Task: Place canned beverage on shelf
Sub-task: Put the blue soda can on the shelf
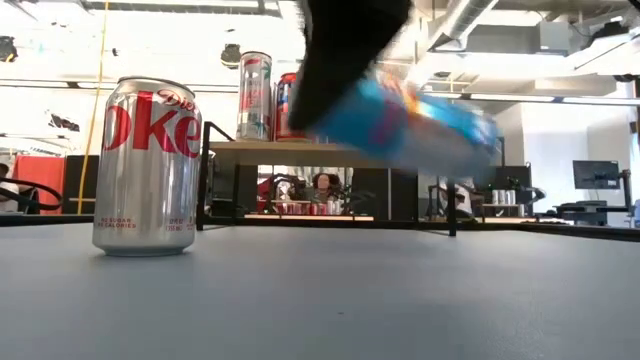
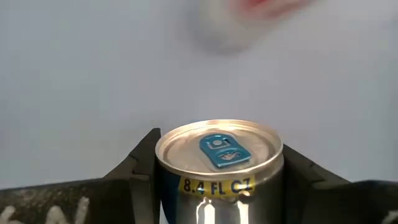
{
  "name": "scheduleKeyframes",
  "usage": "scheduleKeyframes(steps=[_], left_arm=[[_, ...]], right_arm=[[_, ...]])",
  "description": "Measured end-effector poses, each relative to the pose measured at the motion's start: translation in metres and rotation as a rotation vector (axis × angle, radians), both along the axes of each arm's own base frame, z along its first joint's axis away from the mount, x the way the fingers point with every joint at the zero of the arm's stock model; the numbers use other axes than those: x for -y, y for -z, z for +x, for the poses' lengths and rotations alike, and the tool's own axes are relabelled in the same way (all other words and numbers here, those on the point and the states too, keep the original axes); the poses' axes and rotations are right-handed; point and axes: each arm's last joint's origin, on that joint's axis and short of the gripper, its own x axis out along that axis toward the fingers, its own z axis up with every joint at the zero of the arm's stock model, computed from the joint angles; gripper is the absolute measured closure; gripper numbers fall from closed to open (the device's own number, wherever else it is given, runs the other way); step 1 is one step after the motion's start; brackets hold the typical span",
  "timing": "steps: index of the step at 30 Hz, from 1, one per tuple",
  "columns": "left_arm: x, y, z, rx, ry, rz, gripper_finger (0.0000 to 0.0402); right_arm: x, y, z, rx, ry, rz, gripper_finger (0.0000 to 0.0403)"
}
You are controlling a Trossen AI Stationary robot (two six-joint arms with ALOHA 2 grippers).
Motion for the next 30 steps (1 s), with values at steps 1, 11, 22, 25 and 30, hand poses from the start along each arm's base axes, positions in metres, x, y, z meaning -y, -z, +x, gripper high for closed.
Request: scheduleKeyframes(steps=[1,11,22,25,30], left_arm=[[0.000,0.000,0.000,0.000,0.000,0.000,0.0127],[0.003,0.000,-0.003,-0.001,0.016,-0.002,0.0127],[0.012,-0.001,-0.011,0.033,0.029,0.032,0.0127],[0.013,-0.003,-0.011,0.058,0.026,0.045,0.0127],[0.013,-0.004,-0.011,0.066,0.032,0.052,0.0127]], right_arm=[[0.004,-0.013,-0.003,0.042,0.016,-0.025,0.0212],[0.067,-0.111,-0.051,0.441,0.287,-0.153,0.0209],[0.121,-0.104,-0.102,0.952,0.547,-0.124,0.0197],[0.136,-0.100,-0.113,1.078,0.594,-0.088,0.0199],[0.157,-0.085,-0.119,1.185,0.606,-0.052,0.0193]])
